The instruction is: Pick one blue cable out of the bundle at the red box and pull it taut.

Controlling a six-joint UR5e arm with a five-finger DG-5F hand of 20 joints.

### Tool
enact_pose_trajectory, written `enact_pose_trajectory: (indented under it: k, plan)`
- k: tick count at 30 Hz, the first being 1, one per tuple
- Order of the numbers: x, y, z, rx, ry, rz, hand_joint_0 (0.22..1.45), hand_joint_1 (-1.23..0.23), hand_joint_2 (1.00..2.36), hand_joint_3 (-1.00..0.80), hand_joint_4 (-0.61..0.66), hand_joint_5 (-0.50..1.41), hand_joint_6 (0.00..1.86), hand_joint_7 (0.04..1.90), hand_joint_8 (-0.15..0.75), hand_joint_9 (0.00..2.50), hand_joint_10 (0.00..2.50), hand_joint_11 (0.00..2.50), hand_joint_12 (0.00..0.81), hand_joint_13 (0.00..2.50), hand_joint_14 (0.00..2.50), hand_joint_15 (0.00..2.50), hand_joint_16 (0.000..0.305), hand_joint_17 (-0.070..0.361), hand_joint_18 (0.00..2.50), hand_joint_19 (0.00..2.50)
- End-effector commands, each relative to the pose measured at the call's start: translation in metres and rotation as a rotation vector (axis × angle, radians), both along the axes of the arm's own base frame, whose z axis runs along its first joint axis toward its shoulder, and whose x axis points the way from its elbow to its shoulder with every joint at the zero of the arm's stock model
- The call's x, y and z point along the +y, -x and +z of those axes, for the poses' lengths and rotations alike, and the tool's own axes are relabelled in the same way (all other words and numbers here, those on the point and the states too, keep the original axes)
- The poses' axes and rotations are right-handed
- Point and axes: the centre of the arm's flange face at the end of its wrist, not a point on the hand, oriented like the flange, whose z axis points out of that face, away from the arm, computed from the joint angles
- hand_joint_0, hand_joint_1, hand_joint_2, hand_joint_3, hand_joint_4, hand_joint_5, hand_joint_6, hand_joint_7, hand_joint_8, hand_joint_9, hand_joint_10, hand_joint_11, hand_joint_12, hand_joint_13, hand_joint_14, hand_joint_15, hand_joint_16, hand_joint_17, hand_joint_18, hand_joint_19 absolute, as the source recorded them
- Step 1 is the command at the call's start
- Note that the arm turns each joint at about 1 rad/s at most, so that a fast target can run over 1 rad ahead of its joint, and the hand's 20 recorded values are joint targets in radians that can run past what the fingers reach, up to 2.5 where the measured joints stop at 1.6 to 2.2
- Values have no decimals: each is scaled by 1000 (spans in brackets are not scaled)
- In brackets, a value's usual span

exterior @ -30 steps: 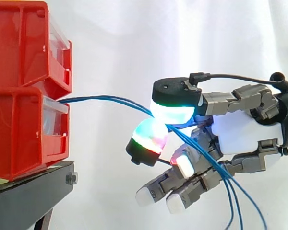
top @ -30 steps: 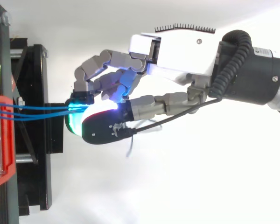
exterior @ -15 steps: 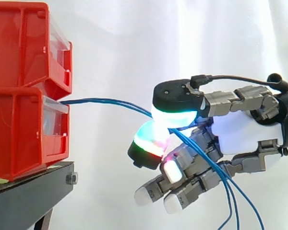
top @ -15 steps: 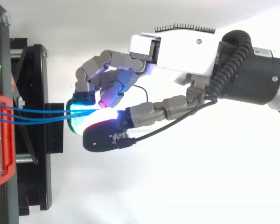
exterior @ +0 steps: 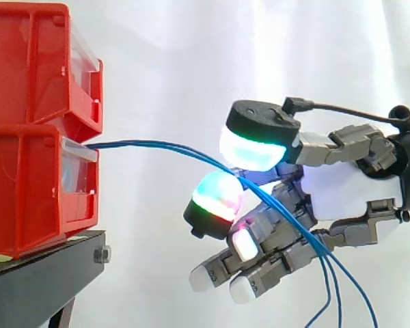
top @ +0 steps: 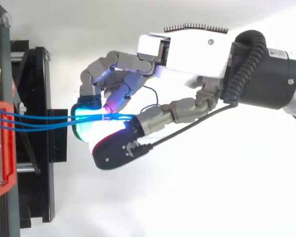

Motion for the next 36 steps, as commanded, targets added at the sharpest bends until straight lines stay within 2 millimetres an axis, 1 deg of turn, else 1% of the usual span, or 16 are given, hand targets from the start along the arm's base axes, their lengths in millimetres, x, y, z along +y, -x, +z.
enact_pose_trajectory:
  k: [1, 2, 4, 7, 9, 12, 16, 20, 30, 36]
  plan:
    - [0, 0, 1, -2, 0, 0, 499, -551, 1000, -500, 14, -103, 854, 1014, 268, 1014, 14, 591, 355, 417, 8, 195, 52, 116, 483, 332]
    - [0, 0, 0, 0, 1, 0, 513, -518, 1000, -499, 3, -102, 851, 1020, 262, 1013, 13, 587, 351, 414, 7, 194, 51, 114, 476, 344]
    - [-1, 0, 0, 0, 0, -3, 541, -464, 1004, -437, -2, -102, 848, 1042, 255, 1011, 14, 598, 340, 405, 8, 202, 49, 110, 456, 350]
    - [-2, 0, -1, 1, 2, -6, 565, -452, 1010, -345, -2, -102, 847, 1049, 254, 1015, 14, 597, 334, 392, 8, 199, 47, 107, 430, 374]
    - [-3, 0, 0, 0, 2, -8, 573, -474, 1011, -305, 10, -100, 846, 1048, 267, 1029, 11, 579, 347, 401, 8, 201, 50, 112, 446, 357]
    - [-3, 0, 0, 0, 2, -8, 572, -547, 1010, -242, 35, -96, 846, 1028, 293, 1045, 10, 571, 372, 430, 9, 193, 55, 124, 484, 332]
    - [-3, 0, 0, 0, 2, -8, 564, -673, 1011, -191, 72, -105, 851, 1061, 312, 1032, 9, 589, 377, 455, 7, 198, 56, 127, 506, 315]
    - [-3, 0, 0, 0, 2, -8, 570, -713, 1011, -197, 91, -111, 859, 1048, 309, 1028, 12, 604, 373, 460, 7, 194, 55, 125, 514, 308]
    - [-3, 0, 0, 0, 2, -8, 582, -792, 1014, -220, 66, -126, 863, 1042, 290, 984, 15, 627, 351, 437, 8, 201, 50, 113, 480, 310]
    - [-3, 1, -1, 1, 0, -5, 622, -872, 1015, -252, 85, -139, 873, 1037, 275, 948, 13, 637, 342, 426, 8, 195, 48, 108, 472, 291]
